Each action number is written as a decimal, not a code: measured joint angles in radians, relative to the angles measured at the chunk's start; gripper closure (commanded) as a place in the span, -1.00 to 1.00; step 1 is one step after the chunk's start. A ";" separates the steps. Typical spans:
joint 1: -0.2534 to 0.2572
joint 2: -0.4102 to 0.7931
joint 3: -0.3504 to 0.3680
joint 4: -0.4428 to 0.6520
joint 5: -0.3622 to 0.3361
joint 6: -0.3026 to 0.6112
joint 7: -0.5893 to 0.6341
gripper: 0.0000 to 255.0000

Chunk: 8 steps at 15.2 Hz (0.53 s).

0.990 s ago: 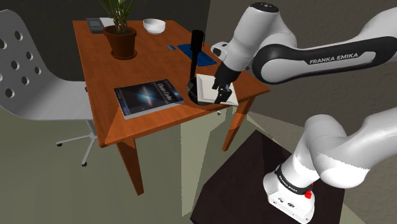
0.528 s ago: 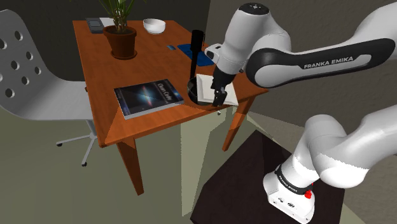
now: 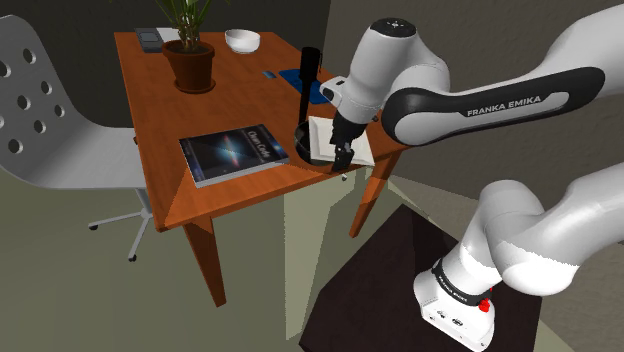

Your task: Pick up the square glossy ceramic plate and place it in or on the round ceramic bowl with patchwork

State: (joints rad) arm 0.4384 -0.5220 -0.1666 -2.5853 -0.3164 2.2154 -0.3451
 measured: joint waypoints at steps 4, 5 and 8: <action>0.000 0.000 0.000 0.000 0.000 0.000 0.000 1.00; 0.000 0.000 0.000 0.000 0.000 0.000 0.000 1.00; 0.000 0.000 0.000 0.000 0.000 0.000 0.000 1.00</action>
State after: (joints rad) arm 0.4387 -0.5221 -0.1663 -2.5852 -0.3162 2.2158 -0.3451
